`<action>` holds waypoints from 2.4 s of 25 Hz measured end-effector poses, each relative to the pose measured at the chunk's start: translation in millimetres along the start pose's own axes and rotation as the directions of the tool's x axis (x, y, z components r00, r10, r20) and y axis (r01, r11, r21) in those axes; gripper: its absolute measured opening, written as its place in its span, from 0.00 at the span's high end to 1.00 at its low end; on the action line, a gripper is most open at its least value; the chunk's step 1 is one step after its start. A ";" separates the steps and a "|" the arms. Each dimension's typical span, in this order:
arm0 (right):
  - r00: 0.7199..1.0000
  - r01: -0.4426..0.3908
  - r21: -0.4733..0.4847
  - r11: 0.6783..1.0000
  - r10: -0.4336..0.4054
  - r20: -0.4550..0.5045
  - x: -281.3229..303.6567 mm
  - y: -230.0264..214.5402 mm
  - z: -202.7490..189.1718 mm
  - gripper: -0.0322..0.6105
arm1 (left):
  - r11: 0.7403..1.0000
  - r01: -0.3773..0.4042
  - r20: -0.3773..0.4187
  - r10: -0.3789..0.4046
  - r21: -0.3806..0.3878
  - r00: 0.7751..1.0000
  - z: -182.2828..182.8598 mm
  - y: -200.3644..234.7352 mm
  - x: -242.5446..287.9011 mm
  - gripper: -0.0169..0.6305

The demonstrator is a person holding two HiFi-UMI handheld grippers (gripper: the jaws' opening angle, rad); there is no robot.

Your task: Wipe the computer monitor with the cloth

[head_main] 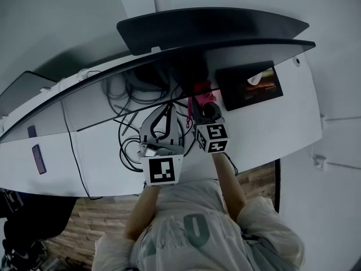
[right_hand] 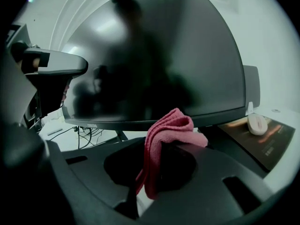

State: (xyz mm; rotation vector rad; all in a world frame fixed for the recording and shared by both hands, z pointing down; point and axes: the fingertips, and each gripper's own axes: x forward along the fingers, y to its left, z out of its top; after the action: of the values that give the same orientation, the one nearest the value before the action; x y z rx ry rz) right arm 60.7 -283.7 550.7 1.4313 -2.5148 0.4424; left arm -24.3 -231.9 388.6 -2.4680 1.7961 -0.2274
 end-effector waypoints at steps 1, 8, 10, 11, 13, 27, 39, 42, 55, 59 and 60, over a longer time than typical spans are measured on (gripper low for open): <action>1.000 -0.006 -0.002 1.000 0.006 -0.002 0.3 4.6 -0.8 0.86 | 1.000 -0.009 -0.003 0.009 0.001 1.000 -1.5 3.9 -3.6 0.95; 0.999 -0.050 -0.028 0.998 0.050 -0.017 6.0 36.1 -3.6 0.86 | 0.996 -0.087 -0.016 0.086 -0.017 0.996 -10.0 31.4 -28.8 0.95; 0.997 -0.076 -0.045 0.996 0.075 -0.024 8.5 49.9 -4.8 0.86 | 0.994 -0.110 -0.018 0.110 -0.027 0.994 -12.8 38.9 -35.5 0.95; 0.996 -0.090 -0.053 0.995 0.089 -0.029 9.7 57.4 -5.6 0.86 | 0.992 -0.120 -0.021 0.120 -0.028 0.993 -14.3 42.5 -38.9 0.95; 0.993 -0.112 -0.066 0.991 0.110 -0.040 11.6 71.0 -7.5 0.86 | 0.990 -0.139 -0.027 0.138 -0.026 0.990 -16.9 49.5 -45.9 0.95; 0.966 -0.256 -0.098 0.962 0.250 -0.065 25.1 161.0 -12.3 0.86 | 0.958 -0.285 -0.069 0.282 -0.039 0.957 -33.9 101.1 -104.5 0.95; 0.939 -0.343 -0.115 0.932 0.337 -0.070 37.2 236.8 -14.8 0.86 | 0.914 -0.399 -0.144 0.387 -0.068 0.911 -60.2 148.6 -159.9 0.95; 0.934 -0.357 -0.116 0.927 0.352 -0.064 40.2 255.5 -13.5 0.86 | 0.909 -0.410 -0.140 0.398 -0.069 0.906 -61.9 158.2 -168.8 0.95; 0.875 -0.485 -0.111 0.868 0.481 -0.063 58.7 346.9 -24.0 0.86 | 0.864 -0.499 -0.191 0.481 -0.061 0.856 -87.3 192.4 -215.2 0.95; 0.854 -0.520 -0.096 0.849 0.515 -0.072 63.6 375.4 -26.7 0.86 | 0.827 -0.559 -0.183 0.541 -0.062 0.821 -83.0 203.0 -236.2 0.95; 0.850 -0.527 -0.090 0.845 0.521 -0.075 64.0 380.7 -27.5 0.86 | 0.819 -0.570 -0.180 0.552 -0.065 0.814 -81.4 204.8 -241.6 0.95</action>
State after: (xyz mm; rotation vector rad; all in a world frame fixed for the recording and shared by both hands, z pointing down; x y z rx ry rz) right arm -298.9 -141.3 539.2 0.6605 -2.8196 0.4099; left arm -303.0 -63.8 420.2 -1.8894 2.5728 -0.2768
